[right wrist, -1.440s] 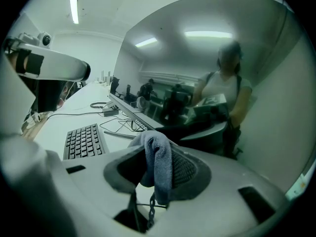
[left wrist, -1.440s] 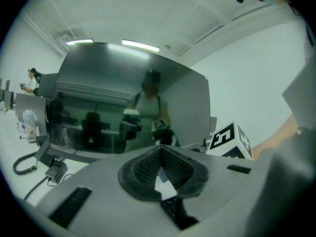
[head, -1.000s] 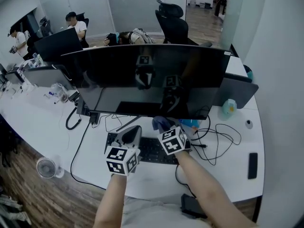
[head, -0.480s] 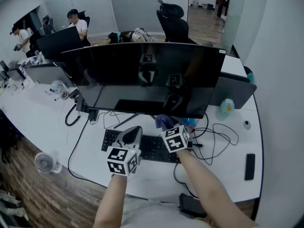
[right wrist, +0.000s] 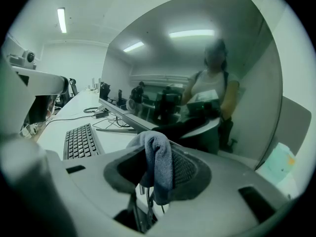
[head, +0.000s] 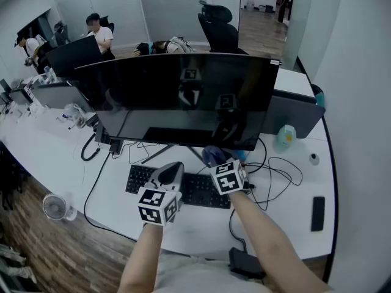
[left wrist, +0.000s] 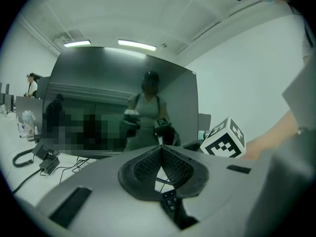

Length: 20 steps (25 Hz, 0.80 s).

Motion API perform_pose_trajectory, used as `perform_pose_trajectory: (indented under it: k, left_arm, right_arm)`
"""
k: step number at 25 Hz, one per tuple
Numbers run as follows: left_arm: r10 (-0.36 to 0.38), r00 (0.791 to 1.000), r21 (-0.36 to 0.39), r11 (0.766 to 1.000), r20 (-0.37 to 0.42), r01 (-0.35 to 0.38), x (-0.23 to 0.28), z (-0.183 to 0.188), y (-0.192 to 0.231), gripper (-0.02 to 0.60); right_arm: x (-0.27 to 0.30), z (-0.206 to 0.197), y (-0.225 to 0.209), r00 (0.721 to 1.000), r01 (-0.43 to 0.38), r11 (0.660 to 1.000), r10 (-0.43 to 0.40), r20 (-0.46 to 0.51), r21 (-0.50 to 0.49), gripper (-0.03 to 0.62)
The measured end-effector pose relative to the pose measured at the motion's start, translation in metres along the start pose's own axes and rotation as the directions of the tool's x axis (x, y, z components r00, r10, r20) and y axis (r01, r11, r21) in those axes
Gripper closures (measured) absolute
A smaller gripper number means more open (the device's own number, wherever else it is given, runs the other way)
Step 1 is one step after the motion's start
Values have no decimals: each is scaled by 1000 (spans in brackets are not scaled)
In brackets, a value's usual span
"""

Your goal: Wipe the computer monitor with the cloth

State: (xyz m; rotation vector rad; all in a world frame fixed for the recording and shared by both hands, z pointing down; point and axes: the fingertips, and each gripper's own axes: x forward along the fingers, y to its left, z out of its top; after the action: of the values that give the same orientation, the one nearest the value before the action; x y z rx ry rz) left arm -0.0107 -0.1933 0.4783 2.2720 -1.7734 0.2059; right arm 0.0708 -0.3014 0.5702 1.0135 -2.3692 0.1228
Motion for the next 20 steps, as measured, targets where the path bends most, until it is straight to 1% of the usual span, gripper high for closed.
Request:
perform_pose_trajectory:
  k: [20]
  left_arm:
    - [-55, 998, 18, 998, -14, 55, 27, -3, -47, 574]
  right_arm:
    - [-26, -19, -45, 999, 28, 999, -28, 20, 29, 462]
